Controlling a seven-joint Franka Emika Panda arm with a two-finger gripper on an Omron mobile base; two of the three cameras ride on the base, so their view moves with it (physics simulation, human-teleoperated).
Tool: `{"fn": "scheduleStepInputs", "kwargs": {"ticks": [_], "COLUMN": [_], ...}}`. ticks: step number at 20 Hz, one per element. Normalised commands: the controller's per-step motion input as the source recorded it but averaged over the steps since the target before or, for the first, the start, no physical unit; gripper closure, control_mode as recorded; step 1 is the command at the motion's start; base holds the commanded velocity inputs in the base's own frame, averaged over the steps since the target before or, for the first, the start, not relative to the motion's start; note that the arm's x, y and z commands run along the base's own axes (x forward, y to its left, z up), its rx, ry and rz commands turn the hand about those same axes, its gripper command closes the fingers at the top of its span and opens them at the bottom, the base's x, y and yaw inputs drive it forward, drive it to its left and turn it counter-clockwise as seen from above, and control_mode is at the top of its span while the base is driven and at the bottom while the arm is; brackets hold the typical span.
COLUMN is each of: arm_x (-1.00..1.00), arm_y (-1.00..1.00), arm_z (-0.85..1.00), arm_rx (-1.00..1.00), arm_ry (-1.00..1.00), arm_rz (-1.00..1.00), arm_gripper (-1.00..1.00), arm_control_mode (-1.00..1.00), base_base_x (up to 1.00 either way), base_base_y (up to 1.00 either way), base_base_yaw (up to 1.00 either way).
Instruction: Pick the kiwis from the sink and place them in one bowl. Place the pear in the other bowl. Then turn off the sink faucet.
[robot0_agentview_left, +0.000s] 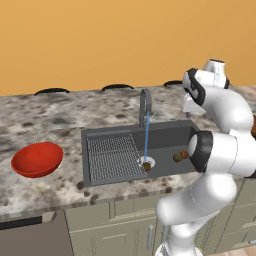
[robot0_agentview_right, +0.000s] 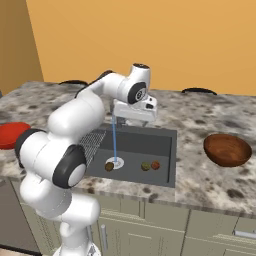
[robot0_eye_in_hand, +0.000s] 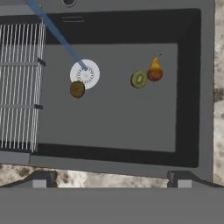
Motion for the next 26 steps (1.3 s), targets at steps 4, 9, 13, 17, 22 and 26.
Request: {"fn": "scheduleStepInputs", "kwargs": {"ticks": [4,9,13,17,22,26], "arm_x": [-0.01,-0.09,-0.02,-0.11,-0.02,0.03], "arm_y": [-0.22,-0.19,0.00,0.01,0.00,0.00], "arm_z": [-0.49,-0.44,-0.50,-0.55,-0.28,-0.27], "arm_rx": [-0.02,0.00,-0.03,-0.03,0.00,0.00], "arm_ry": [0.01,0.00,0.00,0.00,0.00,0.00], "arm_rz": [0.00,0.00,0.00,0.00,0.00,-0.04], "arm_gripper": [-1.00,-1.00,-1.00,-1.00,-1.00,-1.00], "arm_control_mode": [-1.00,-1.00,-1.00,-1.00,-1.00,-1.00], "base_base_x": [0.00,0.00,0.00,0.00,0.00,0.00], "base_base_y": [0.00,0.00,0.00,0.00,0.00,0.00], "base_base_yaw": [0.00,0.00,0.00,0.00,0.00,0.00]}}
